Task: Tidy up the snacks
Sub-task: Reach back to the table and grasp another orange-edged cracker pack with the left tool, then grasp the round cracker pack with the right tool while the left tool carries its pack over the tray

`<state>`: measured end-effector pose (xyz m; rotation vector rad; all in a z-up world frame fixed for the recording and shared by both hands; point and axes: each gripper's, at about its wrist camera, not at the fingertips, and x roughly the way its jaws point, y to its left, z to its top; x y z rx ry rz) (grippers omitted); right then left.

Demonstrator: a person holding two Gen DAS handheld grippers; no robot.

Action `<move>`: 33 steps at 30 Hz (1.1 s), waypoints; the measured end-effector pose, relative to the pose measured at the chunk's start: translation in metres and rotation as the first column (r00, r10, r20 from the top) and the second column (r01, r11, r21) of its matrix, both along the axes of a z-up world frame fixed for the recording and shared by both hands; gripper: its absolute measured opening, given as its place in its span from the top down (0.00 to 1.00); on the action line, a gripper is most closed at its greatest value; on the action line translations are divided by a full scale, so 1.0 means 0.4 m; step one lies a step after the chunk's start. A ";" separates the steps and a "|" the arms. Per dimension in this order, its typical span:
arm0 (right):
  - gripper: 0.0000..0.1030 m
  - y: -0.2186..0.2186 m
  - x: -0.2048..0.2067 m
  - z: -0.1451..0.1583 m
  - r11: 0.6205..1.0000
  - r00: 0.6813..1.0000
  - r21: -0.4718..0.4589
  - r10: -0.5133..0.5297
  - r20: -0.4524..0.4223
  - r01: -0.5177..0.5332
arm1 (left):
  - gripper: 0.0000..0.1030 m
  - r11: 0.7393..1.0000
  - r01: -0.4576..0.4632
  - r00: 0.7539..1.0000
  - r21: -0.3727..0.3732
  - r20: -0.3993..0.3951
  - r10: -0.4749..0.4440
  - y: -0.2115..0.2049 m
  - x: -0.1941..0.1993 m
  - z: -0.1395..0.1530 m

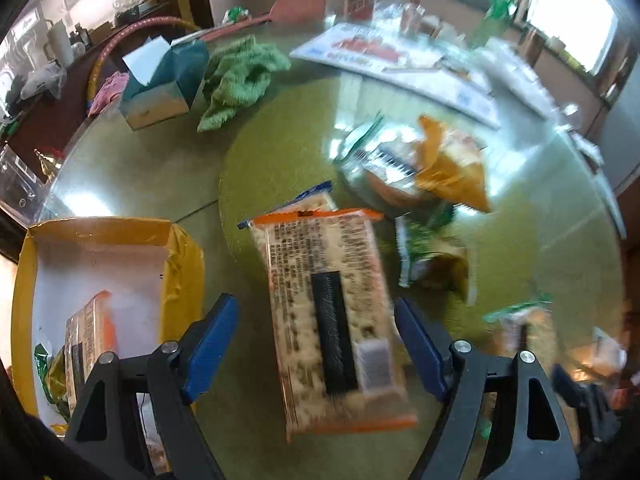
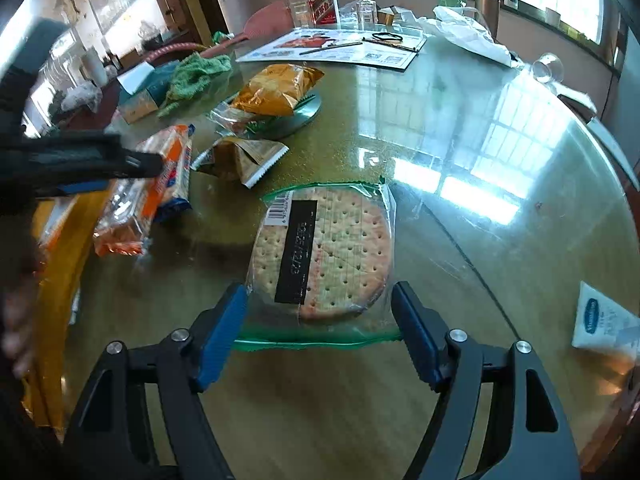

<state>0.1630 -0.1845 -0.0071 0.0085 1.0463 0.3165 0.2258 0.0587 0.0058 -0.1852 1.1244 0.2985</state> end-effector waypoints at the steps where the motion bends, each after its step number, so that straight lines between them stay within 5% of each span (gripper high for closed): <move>1: 0.19 0.000 0.006 0.000 1.000 1.000 0.017 -0.001 -0.008 0.001 | 0.31 1.000 -0.002 1.000 -0.019 0.006 0.002 0.005 -0.006 -0.005; 3: 0.14 -0.004 0.025 0.001 0.997 0.999 0.075 -0.017 -0.040 0.020 | 0.44 0.998 -0.010 0.999 -0.061 0.033 0.012 0.012 -0.020 -0.002; 7: 0.13 0.026 0.052 -0.003 0.998 0.999 0.053 -0.039 -0.037 0.041 | 0.45 0.998 -0.014 0.998 -0.062 0.061 0.018 0.014 -0.058 0.015; 11: 0.28 0.056 0.033 -0.007 0.998 0.999 -0.056 -0.037 0.020 0.038 | 0.45 0.993 -0.011 0.993 -0.120 0.113 0.025 0.018 -0.125 0.051; 18: 0.31 0.018 -0.042 -0.003 0.999 0.999 -0.033 -0.009 0.031 0.010 | 0.45 0.979 0.003 0.977 -0.203 0.207 0.040 0.018 -0.293 0.107; 21: 0.34 -0.008 -0.075 0.003 0.998 1.000 0.070 0.000 0.021 -0.001 | 0.46 0.973 0.013 0.967 -0.231 0.250 0.046 0.016 -0.378 0.134; 25: 0.53 -0.027 -0.097 0.003 0.965 0.999 0.262 0.016 -0.038 -0.005 | 0.46 0.968 -0.006 0.949 -0.252 0.303 0.084 0.052 -0.476 0.173; 26: 0.80 -0.013 -0.104 0.001 0.968 0.999 0.249 0.027 -0.035 -0.018 | 0.46 0.969 -0.023 0.945 -0.248 0.310 0.102 0.066 -0.498 0.181; 33: 0.80 0.031 -0.116 0.009 0.982 0.999 0.187 0.018 -0.042 -0.009 | 0.46 0.959 -0.108 0.917 -0.261 0.348 0.198 0.163 -0.605 0.205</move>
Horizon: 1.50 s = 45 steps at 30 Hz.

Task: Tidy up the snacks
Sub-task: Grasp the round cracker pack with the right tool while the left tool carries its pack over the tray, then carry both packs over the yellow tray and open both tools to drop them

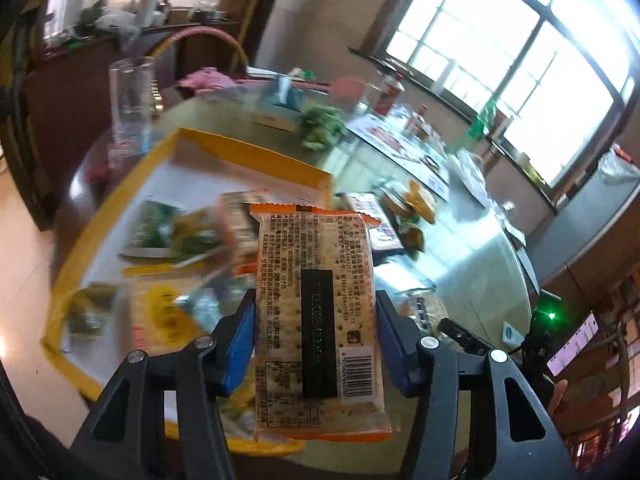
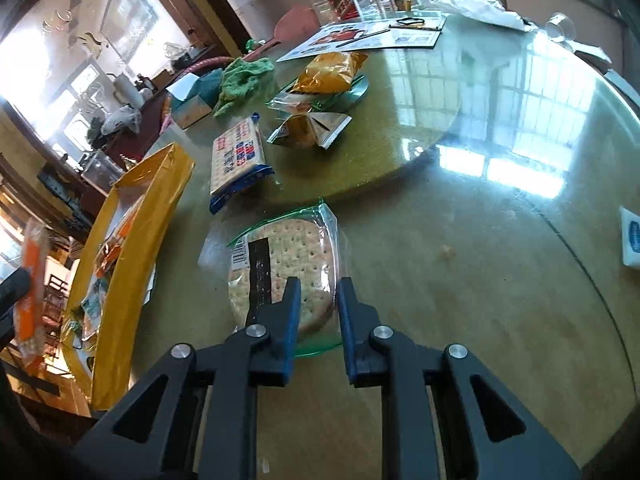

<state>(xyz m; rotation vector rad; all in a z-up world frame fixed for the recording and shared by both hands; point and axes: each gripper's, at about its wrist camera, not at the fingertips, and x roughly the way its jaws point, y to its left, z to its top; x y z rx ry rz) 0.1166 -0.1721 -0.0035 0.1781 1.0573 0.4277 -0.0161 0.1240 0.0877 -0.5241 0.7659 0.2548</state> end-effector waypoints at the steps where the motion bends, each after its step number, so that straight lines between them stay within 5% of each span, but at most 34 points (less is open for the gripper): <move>1: 0.71 0.004 -0.001 0.002 1.000 1.000 -0.005 -0.003 0.000 0.003 | 0.46 1.000 -0.009 1.000 0.001 0.000 0.009 0.008 -0.008 0.000; 2: 0.50 0.009 0.000 0.003 1.000 1.000 0.000 -0.006 -0.011 0.006 | 0.46 1.000 -0.020 1.000 0.001 0.002 0.020 0.019 -0.016 -0.001; 4: 0.24 0.028 -0.001 0.010 1.000 1.000 0.022 0.006 -0.008 -0.006 | 0.46 1.000 -0.031 1.000 -0.004 0.003 0.031 0.035 -0.035 -0.005; 12: 0.22 0.162 -0.003 -0.019 0.960 0.992 -0.267 0.103 0.067 -0.081 | 0.46 0.996 -0.081 0.997 -0.037 0.014 0.081 0.102 -0.089 -0.022; 16: 0.26 0.168 -0.016 -0.021 0.948 0.992 -0.314 0.092 0.092 -0.059 | 0.46 0.993 -0.111 0.993 -0.033 0.024 0.112 0.148 -0.107 -0.020; 21: 0.27 0.159 -0.019 -0.018 0.953 0.993 -0.298 0.083 0.083 -0.055 | 0.46 0.989 -0.144 0.989 -0.029 0.029 0.145 0.212 -0.099 -0.023; 25: 0.27 0.144 -0.017 -0.004 0.987 0.996 -0.152 0.070 0.056 -0.061 | 0.46 0.987 -0.159 0.987 -0.038 0.023 0.160 0.268 -0.084 -0.033; 34: 0.27 0.315 -0.024 0.185 0.970 0.967 0.074 0.220 0.131 -0.231 | 0.46 0.990 -0.138 0.990 -0.029 0.008 0.138 0.353 0.016 -0.036; 38: 0.27 0.470 0.028 0.208 0.951 0.947 0.063 0.293 0.131 -0.303 | 0.46 0.994 -0.104 0.994 -0.027 -0.042 0.103 0.381 0.082 -0.065; 45: 0.27 0.654 0.154 0.113 0.959 0.958 -0.041 0.282 0.047 -0.280 | 0.46 0.995 -0.095 0.987 -0.006 -0.127 0.094 0.408 0.140 -0.120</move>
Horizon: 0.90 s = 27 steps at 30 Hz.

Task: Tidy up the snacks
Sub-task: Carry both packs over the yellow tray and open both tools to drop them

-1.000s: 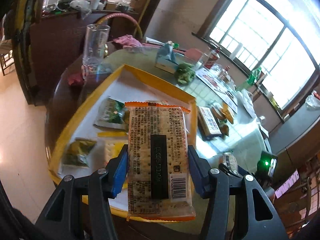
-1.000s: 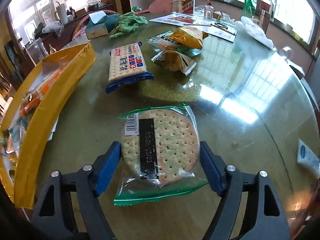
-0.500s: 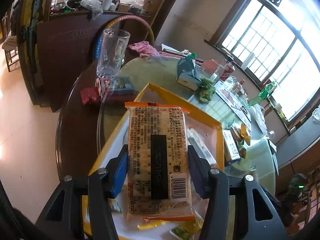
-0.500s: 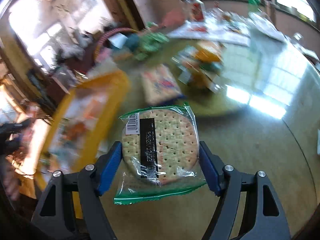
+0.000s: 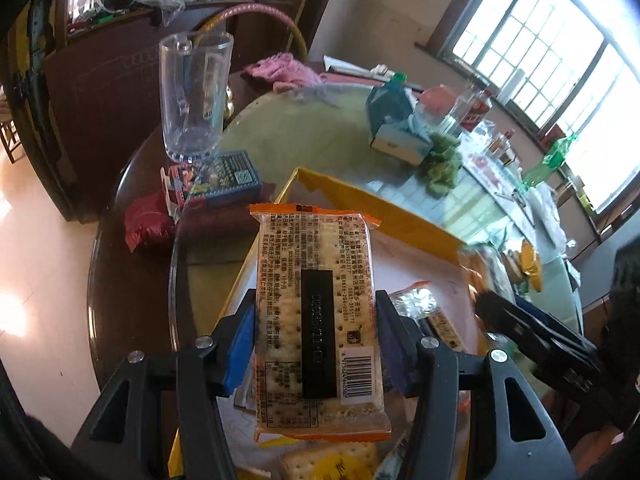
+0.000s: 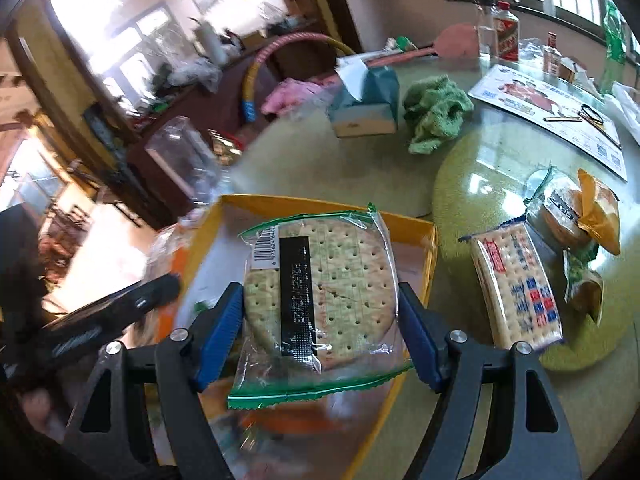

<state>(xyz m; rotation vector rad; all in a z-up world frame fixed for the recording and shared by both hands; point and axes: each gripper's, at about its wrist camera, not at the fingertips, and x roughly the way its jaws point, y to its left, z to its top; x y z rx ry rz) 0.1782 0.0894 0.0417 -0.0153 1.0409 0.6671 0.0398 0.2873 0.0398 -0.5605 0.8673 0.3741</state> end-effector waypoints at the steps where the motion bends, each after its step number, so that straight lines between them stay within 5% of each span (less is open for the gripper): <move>1: 0.26 0.007 0.009 -0.012 1.000 1.000 -0.005 -0.001 -0.007 0.001 | 0.46 1.000 0.001 1.000 -0.001 -0.005 -0.001 0.003 0.004 -0.005; 7: 0.26 0.014 0.031 -0.066 1.000 0.999 0.000 -0.013 -0.047 0.013 | 0.44 1.000 -0.007 0.998 0.023 -0.062 0.008 0.008 0.014 -0.026; 11: 0.23 0.008 0.019 -0.045 1.000 1.000 0.017 -0.015 -0.012 0.015 | 0.32 1.000 0.003 0.998 0.018 -0.059 -0.002 0.007 0.012 -0.011; 21: 0.15 -0.217 -0.113 0.109 0.980 0.990 0.199 -0.032 0.141 0.003 | 0.21 0.992 -0.007 0.993 0.125 0.118 -0.008 -0.177 -0.120 0.113; 27: 0.14 -0.428 -0.166 0.060 0.979 0.989 0.183 -0.111 0.103 0.091 | 0.21 0.995 0.001 0.975 0.099 0.223 -0.024 -0.352 -0.142 0.112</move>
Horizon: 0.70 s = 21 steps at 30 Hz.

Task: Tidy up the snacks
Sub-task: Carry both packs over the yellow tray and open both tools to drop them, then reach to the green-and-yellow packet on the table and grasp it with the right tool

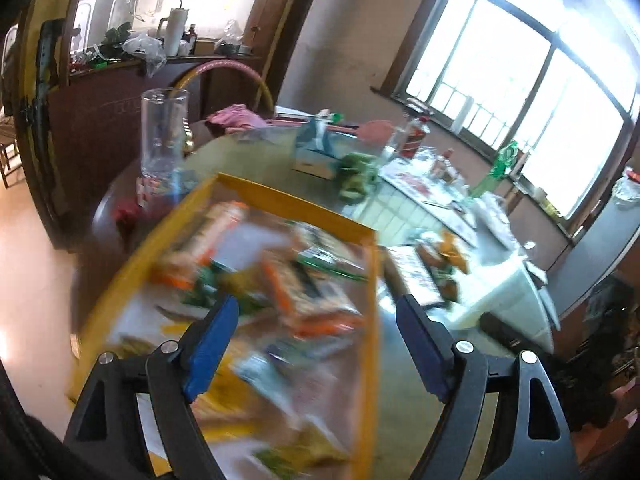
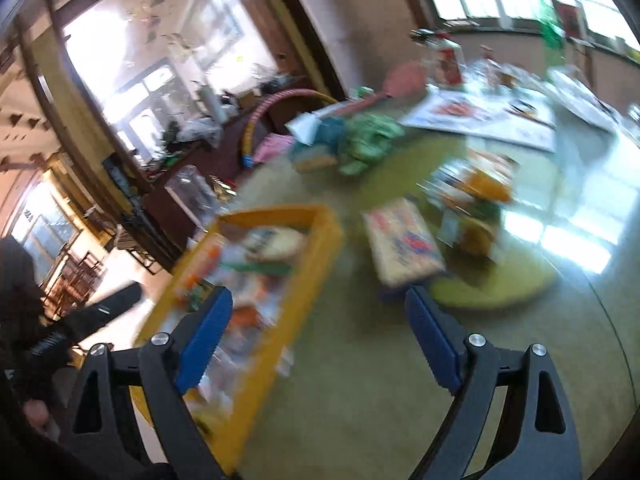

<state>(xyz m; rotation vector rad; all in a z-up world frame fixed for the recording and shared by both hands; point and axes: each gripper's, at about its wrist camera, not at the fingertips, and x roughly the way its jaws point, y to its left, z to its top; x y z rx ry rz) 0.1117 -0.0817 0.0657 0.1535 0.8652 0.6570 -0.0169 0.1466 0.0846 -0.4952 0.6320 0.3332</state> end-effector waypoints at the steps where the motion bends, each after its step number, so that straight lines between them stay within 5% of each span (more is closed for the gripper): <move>1: 0.14 -0.036 0.003 -0.018 1.000 1.000 -0.019 -0.014 -0.016 0.014 | 0.21 1.000 0.015 1.000 -0.003 -0.003 -0.015 -0.017 0.008 -0.004; 5: 0.14 -0.143 0.029 -0.060 0.999 0.995 -0.015 -0.034 -0.092 0.033 | 0.21 0.995 0.093 0.995 -0.029 -0.030 -0.094 -0.086 0.043 -0.005; 12: 0.16 -0.209 0.091 -0.068 0.996 0.996 -0.087 -0.003 -0.090 -0.005 | 0.21 0.982 0.188 0.977 0.026 -0.108 -0.184 -0.189 0.081 -0.002; 21: 0.38 -0.153 0.216 -0.101 0.980 0.990 -0.161 0.101 -0.097 -0.115 | 0.21 0.973 0.229 0.964 -0.002 -0.135 -0.228 -0.207 0.091 -0.016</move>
